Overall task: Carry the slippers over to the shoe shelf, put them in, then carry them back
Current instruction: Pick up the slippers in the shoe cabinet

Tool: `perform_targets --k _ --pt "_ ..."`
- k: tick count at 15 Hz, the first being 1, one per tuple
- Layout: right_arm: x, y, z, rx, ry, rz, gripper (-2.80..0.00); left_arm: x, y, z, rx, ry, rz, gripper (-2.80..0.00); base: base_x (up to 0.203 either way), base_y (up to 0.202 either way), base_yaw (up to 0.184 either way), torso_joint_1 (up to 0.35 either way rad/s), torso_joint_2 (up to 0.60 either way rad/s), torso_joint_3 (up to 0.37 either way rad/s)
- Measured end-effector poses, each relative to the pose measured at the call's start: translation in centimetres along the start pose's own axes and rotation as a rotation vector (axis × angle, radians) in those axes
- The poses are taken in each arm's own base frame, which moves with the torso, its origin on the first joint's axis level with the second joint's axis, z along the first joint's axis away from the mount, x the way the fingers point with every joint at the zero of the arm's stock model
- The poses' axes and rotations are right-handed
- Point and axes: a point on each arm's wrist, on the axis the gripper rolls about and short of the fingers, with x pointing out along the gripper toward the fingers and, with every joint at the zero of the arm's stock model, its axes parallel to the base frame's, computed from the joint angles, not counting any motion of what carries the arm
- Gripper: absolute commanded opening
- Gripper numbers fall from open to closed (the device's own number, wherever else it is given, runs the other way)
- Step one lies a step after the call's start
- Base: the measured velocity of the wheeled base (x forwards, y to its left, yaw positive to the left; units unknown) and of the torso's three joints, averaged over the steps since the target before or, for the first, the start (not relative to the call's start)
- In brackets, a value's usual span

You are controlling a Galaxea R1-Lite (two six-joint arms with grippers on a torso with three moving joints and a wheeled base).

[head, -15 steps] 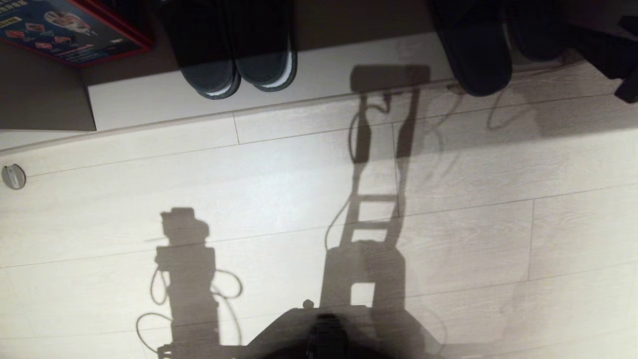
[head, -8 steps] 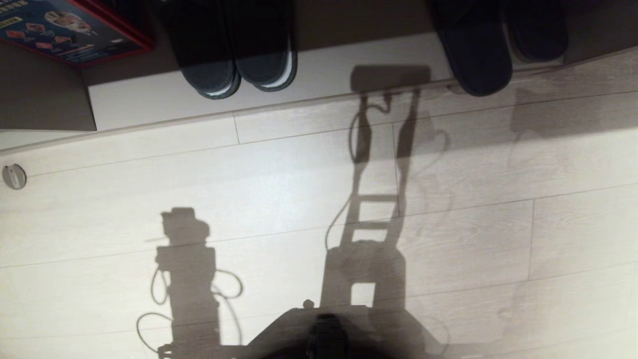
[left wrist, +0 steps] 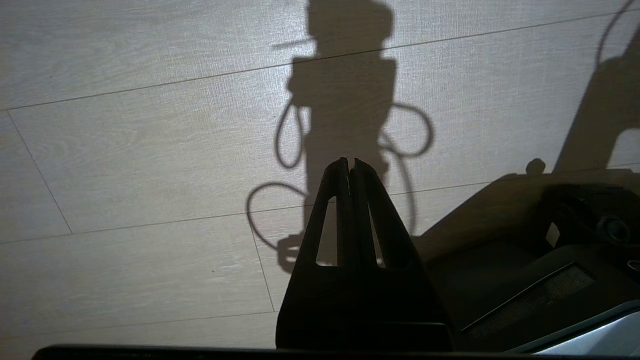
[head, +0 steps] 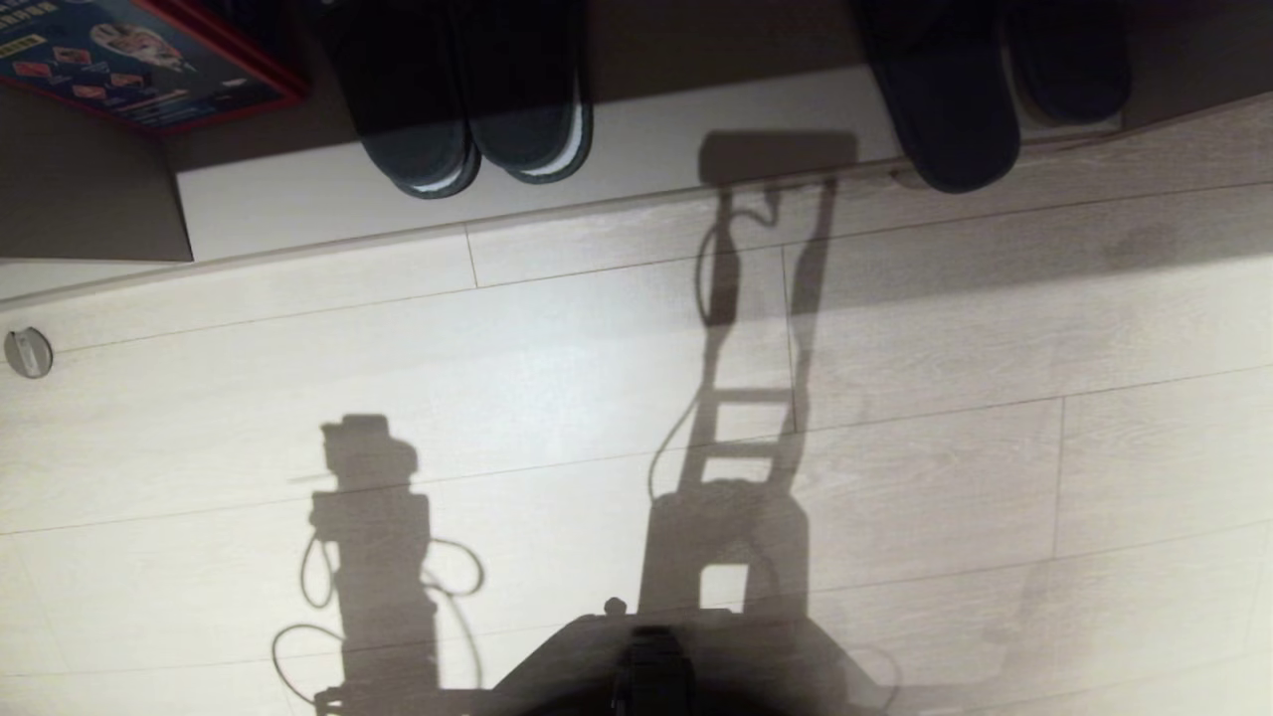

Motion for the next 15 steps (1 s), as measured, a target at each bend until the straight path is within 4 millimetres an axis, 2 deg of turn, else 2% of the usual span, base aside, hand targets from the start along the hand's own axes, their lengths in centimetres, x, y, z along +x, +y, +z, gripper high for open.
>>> perform_targets --k 2,5,8,13,15 --pt "-1.5 0.5 -2.9 0.006 0.039 -0.019 -2.8 0.0 0.0 0.0 0.0 0.0 0.0 -2.8 0.0 0.0 0.0 0.0 0.0 0.0" --pt "-2.5 1.0 -5.6 0.005 0.052 -0.025 -2.8 0.0 0.0 0.0 0.0 0.0 -0.001 -2.8 0.0 0.0 0.0 0.0 0.0 0.0" --pt "-2.6 1.5 -10.9 0.026 0.17 -0.015 -2.8 0.0 0.0 0.0 0.0 0.0 -0.001 -2.8 0.0 0.0 0.0 0.0 0.0 0.0" --pt "-2.9 1.5 -13.7 0.025 0.279 -0.107 -2.8 0.0 0.0 0.0 0.0 0.0 -0.001 -2.8 0.0 0.0 0.0 0.0 0.0 0.0" --pt "-3.0 1.6 -14.0 0.02 0.292 -0.111 -2.8 0.0 0.0 0.0 0.0 0.0 -0.001 -2.8 0.0 0.0 0.0 0.0 0.0 0.0"
